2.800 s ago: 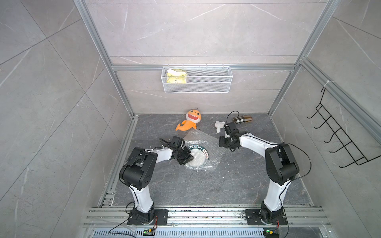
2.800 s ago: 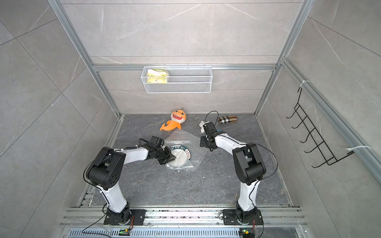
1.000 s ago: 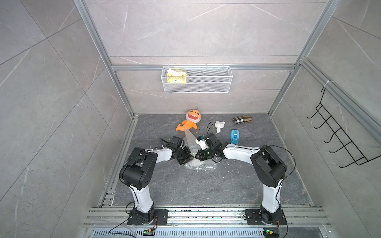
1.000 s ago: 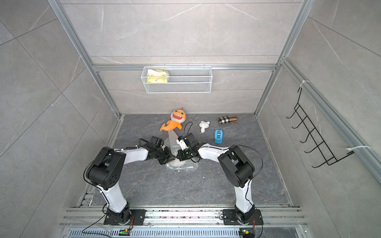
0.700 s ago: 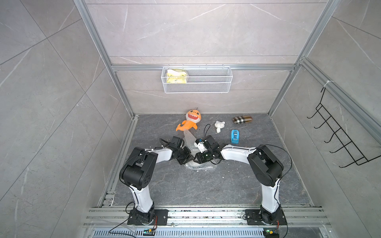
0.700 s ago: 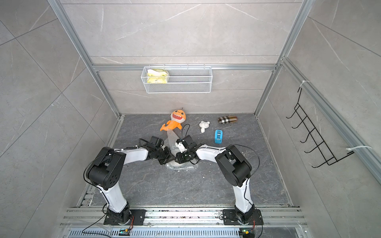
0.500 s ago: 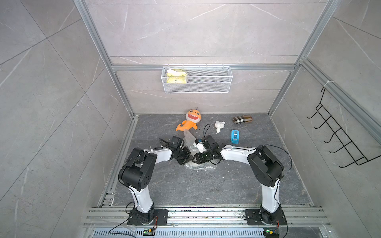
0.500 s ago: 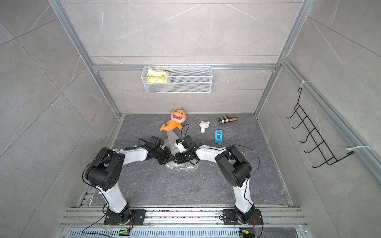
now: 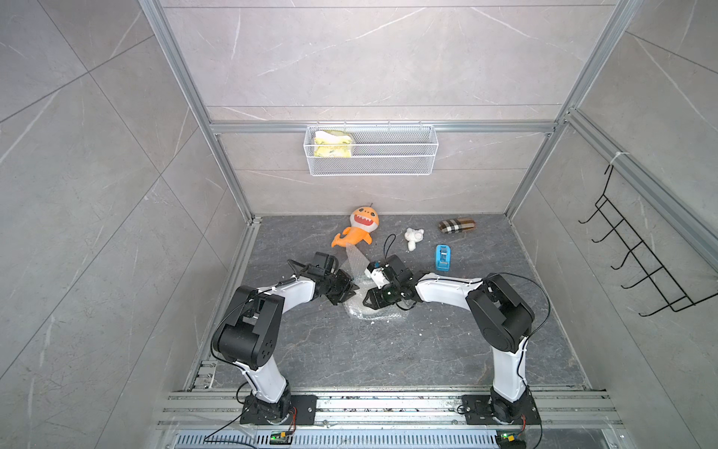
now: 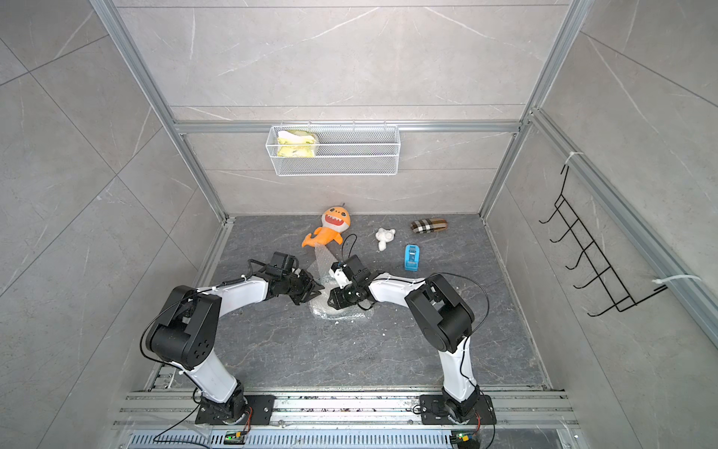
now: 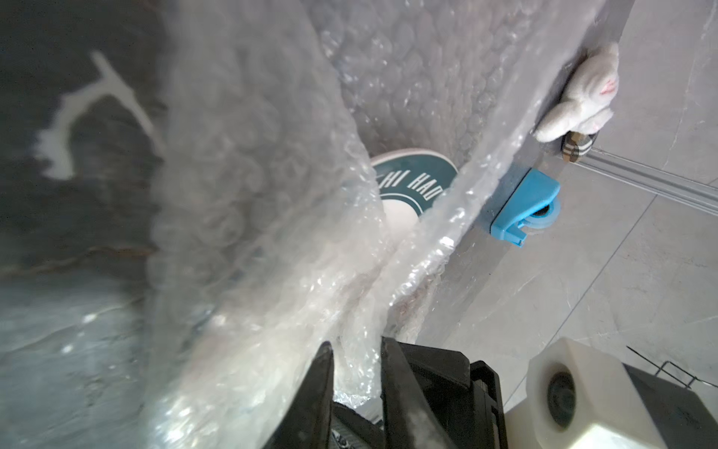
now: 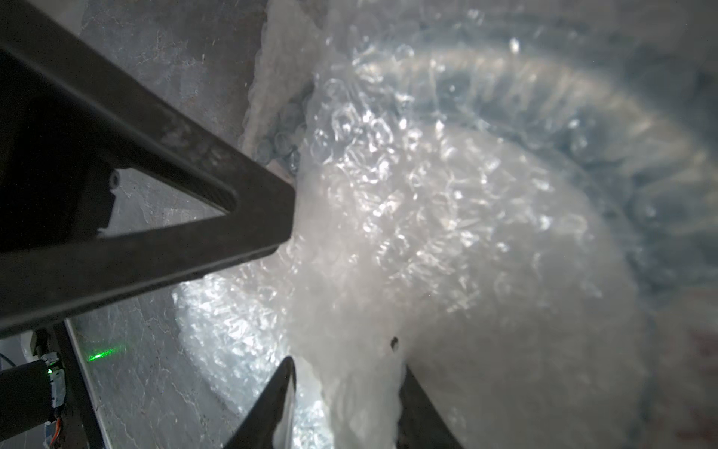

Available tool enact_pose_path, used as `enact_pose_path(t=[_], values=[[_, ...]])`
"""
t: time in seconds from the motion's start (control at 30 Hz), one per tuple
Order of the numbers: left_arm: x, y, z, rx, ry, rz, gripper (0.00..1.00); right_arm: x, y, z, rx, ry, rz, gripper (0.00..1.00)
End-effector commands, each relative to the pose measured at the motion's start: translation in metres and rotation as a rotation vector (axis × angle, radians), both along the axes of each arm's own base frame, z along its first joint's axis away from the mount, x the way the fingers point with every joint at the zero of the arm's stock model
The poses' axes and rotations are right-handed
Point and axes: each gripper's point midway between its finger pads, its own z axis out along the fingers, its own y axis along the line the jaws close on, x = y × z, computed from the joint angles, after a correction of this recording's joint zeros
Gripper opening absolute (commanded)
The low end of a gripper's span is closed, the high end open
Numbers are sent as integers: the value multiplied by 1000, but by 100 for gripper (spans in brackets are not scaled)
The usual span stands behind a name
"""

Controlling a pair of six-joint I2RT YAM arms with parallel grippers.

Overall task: Wrap dinner plates in bubble wrap
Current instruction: Wrap the plate in the bubble wrap.

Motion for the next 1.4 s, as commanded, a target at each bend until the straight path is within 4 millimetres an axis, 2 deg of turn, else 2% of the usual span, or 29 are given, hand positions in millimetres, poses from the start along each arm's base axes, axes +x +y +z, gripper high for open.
enact_pose_path(t=[0.0,0.23,0.4,0.5,0.57,0.63,0.83,1.03,1.17,1.37], values=[[5,-17,16,-74,-28,-54,31,-10,-6,-19,-50,55,3,41],[-8,-32,1,-78,18,-92,37,-9,-4,-17,-44,55,5,41],[-11,-29,-17,-36,44,-90,36,-9,-2,-10,-29,51,9,40],[-11,-27,-23,-16,49,-86,29,-10,-1,-5,-20,48,13,41],[-11,-26,-26,-7,53,-82,18,-10,-1,1,-11,45,17,42],[-11,-25,-27,0,53,-82,11,-10,0,11,2,33,23,44],[-6,-27,-24,-2,41,-90,0,-8,-2,41,49,1,26,46],[-4,-29,-17,-8,27,-94,0,0,-16,58,77,-14,-6,46],[-3,-29,-12,-12,17,-94,0,11,-30,61,76,-19,-62,46],[3,-24,3,2,-16,-107,0,18,-39,52,31,-5,-98,46]])
